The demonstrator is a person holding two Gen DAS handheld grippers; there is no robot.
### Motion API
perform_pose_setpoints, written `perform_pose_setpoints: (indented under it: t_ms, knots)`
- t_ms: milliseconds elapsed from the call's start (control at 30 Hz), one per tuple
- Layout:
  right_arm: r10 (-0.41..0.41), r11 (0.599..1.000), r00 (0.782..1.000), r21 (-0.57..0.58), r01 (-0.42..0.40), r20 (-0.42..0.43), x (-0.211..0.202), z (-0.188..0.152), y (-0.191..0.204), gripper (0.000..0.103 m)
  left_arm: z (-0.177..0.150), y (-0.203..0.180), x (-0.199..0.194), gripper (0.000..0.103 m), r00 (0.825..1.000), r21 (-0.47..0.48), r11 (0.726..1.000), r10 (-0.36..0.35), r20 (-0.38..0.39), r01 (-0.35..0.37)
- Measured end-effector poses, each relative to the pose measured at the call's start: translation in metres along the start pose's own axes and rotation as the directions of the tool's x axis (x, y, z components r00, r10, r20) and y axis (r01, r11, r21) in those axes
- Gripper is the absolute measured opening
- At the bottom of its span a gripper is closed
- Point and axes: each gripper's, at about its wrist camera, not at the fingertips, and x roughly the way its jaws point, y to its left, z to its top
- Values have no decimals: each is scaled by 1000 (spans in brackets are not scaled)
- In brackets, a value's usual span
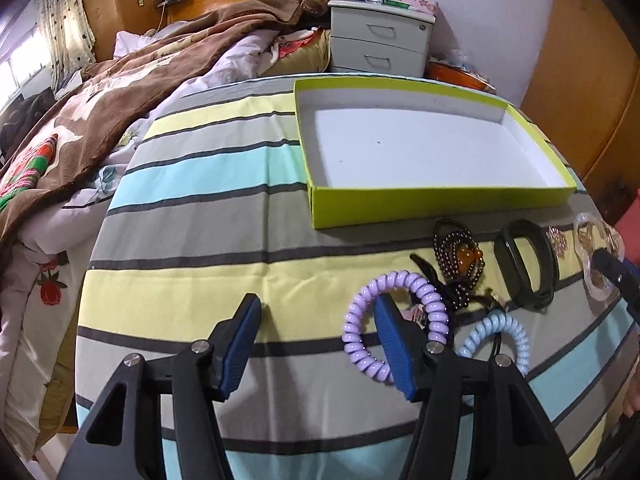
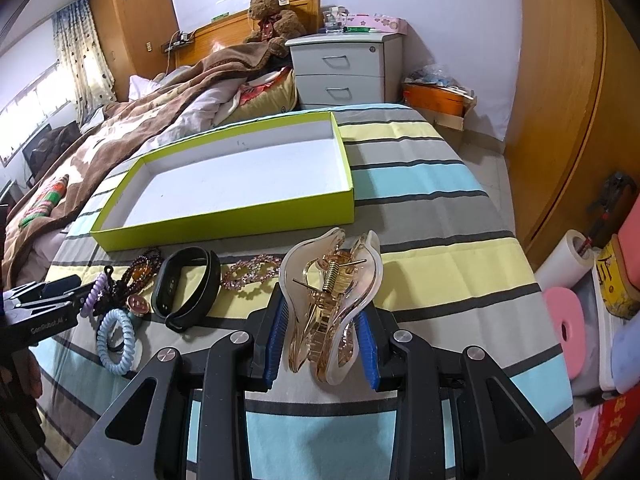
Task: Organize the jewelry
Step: 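Grasp the lavender coil with the left tool while the right tool lifts the claw clip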
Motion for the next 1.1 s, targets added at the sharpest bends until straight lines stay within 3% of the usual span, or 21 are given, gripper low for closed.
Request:
perform_pose_setpoints:
  t_ms: [133,200,300,533,1100]
  knots:
    - [11,1000,1000,3,-11,-4,1,1,0,33,-2,-1,0,61,1000,-2,1000,14,14,-14]
    - [13,1000,1000,2,-13,-5,2,1,-1,33,-2,-2,-1,56,1000,1,1000,7,11,-7]
    - [16,1000,1000,1,-16,-3,1,1,-2,33,-3,-6,-5,32,1000,17,1000,-10,17,10]
    - [19,1000,1000,-3,-19,5,-3,2,-3,33,-6,-2,-9,10,997,-35,997,-71,34,72]
    - [39,998,997,-46,-36,70,-24,24,11,33,8,-2,-42,10,988,-62,990,-118,103,125]
